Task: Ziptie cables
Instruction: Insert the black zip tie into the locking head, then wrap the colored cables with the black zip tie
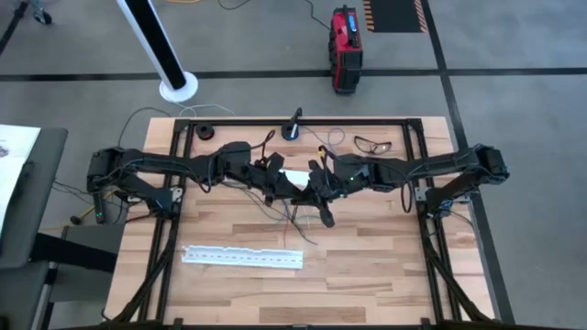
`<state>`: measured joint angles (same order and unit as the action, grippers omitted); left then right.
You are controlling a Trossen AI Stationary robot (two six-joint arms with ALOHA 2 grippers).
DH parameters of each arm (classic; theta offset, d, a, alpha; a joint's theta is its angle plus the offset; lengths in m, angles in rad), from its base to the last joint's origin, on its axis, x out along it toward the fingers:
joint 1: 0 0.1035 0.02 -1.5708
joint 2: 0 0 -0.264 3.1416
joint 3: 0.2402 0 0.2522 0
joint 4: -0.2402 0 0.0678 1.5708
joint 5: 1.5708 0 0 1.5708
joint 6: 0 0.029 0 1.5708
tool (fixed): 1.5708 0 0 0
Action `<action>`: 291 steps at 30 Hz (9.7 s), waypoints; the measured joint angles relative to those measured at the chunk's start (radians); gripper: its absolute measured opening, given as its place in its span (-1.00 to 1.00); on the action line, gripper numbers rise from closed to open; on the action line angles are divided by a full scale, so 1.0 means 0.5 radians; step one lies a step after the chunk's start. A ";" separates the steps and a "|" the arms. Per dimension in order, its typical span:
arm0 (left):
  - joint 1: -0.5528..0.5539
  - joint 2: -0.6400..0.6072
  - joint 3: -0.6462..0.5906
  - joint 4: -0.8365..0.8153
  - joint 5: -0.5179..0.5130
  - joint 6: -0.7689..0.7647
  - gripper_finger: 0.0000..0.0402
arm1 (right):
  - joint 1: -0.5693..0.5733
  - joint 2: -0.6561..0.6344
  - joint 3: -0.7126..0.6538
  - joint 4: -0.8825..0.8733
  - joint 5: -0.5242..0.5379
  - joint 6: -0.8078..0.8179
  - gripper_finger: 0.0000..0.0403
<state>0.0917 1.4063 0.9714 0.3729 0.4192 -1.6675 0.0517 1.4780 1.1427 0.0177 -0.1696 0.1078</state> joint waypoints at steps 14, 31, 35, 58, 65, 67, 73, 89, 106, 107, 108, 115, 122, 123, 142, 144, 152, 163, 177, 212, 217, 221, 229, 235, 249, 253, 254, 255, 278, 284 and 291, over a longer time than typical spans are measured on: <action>0.032 0.003 0.000 -0.109 -0.003 0.065 -1.00 | -0.002 0.000 0.000 -0.042 -0.007 -0.005 -1.00; 0.045 0.003 -0.002 -0.027 0.017 0.222 -0.53 | -0.008 -0.001 0.000 -0.058 -0.011 -0.001 -1.00; 0.045 0.003 -0.002 -0.024 0.037 0.204 -0.39 | -0.008 -0.001 0.000 -0.059 -0.017 -0.001 -1.00; 0.272 -0.131 -0.004 -0.108 0.552 0.687 -0.33 | -0.008 -0.002 0.002 -0.078 -0.023 0.032 -1.00; 0.390 -0.332 -0.003 -0.799 0.136 1.571 -0.33 | -0.040 -0.002 0.002 -0.071 -0.024 0.081 -1.00; 0.373 -0.351 -0.004 -0.918 0.014 1.602 -0.33 | -0.058 -0.002 0.002 -0.064 -0.024 0.086 -1.00; 0.304 -0.316 -0.002 -0.572 -0.079 1.279 -0.33 | -0.085 -0.002 0.002 -0.066 -0.024 0.099 -1.00; 0.172 -0.223 -0.002 -0.363 -0.164 0.968 -0.33 | -0.090 -0.002 0.002 -0.067 -0.024 0.096 -1.00; 0.147 -0.190 -0.002 -0.360 -0.262 1.043 -0.33 | -0.096 -0.001 0.002 -0.071 -0.024 0.089 -1.00; 0.146 -0.190 -0.002 -0.362 -0.272 1.042 -0.33 | -0.096 -0.001 0.002 -0.071 -0.024 0.089 -1.00; 0.144 -0.190 -0.002 -0.361 -0.278 1.042 -0.33 | -0.096 -0.001 0.002 -0.072 -0.024 0.088 -1.00; 0.129 -0.190 -0.002 -0.359 -0.326 1.042 -0.33 | -0.110 -0.001 0.002 -0.072 -0.027 0.083 -1.00; 0.105 -0.188 -0.002 -0.357 -0.410 1.063 -0.33 | -0.122 -0.001 0.002 -0.073 -0.031 0.083 -1.00; 0.103 -0.171 -0.002 -0.344 -0.418 1.067 -0.33 | -0.122 -0.001 0.002 -0.073 -0.032 0.083 -1.00; 0.063 -0.020 0.008 -0.140 -0.272 0.970 -0.34 | -0.122 -0.001 0.001 -0.098 -0.064 0.084 -1.00; 0.063 -0.020 0.008 -0.140 -0.277 0.969 -0.39 | -0.122 -0.001 0.001 -0.098 -0.064 0.084 -1.00; 0.064 -0.021 0.008 -0.130 -0.309 0.987 -0.94 | -0.122 -0.001 0.001 -0.103 -0.064 0.106 -1.00; 0.081 -0.021 0.008 -0.140 -0.314 1.008 -1.00 | -0.166 0.000 0.001 -0.255 0.133 0.258 -0.87; 0.118 -0.021 0.008 -0.189 -0.254 1.062 -1.00 | -0.142 -0.017 0.001 -0.272 0.133 0.250 -0.24; 0.412 -0.940 -0.923 -0.371 -0.400 1.286 -1.00 | -0.341 -0.062 -0.534 -0.013 0.237 0.508 -0.13; 0.380 -1.299 -1.326 -0.031 -0.617 1.122 -1.00 | -0.472 0.141 -0.266 -0.122 0.251 0.366 -0.13; 0.381 -1.511 -1.416 -0.076 -0.639 1.088 -1.00 | -0.557 0.485 0.166 -0.314 0.151 0.235 -0.13; 0.492 -1.958 -1.416 -0.283 -0.676 1.089 -1.00 | -0.623 1.173 0.993 -0.668 -0.388 -0.069 -0.13; 0.616 -2.294 -1.416 -0.671 -0.721 1.095 -1.00 | -0.593 1.452 1.389 -0.851 -0.402 -0.331 -0.13; 0.655 -2.579 -1.416 -1.009 -0.757 1.082 -1.00 | -0.544 1.972 1.982 -0.884 -0.461 -0.321 -0.13; 0.655 -2.580 -1.416 -1.007 -0.754 1.064 -1.00 | -0.487 2.110 2.161 -0.915 -0.465 -0.317 -0.13; 0.655 -2.580 -1.416 -1.008 -0.753 1.057 -1.00 | -0.476 2.136 2.203 -0.928 -0.454 -0.316 -0.13; 0.655 -2.580 -1.416 -1.007 -0.753 1.050 -1.00 | -0.468 2.165 2.239 -0.938 -0.435 -0.316 -0.13; 0.654 -2.580 -1.416 -0.967 -0.739 1.007 -1.00 | -0.431 2.289 2.322 -1.212 -0.076 -0.226 -0.22; 0.655 -2.579 -1.416 -0.974 -0.740 1.018 -1.00 | -0.417 2.281 2.222 -1.237 -0.040 -0.182 -0.30; 0.655 -2.579 -1.416 -0.979 -0.741 1.016 -1.00 | -0.462 2.277 2.226 -1.396 0.118 0.041 -0.89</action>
<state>0.4191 0.1169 0.2634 -0.1164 0.0487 -1.1594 -0.1792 2.6167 2.2559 -0.6804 -0.1105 0.1281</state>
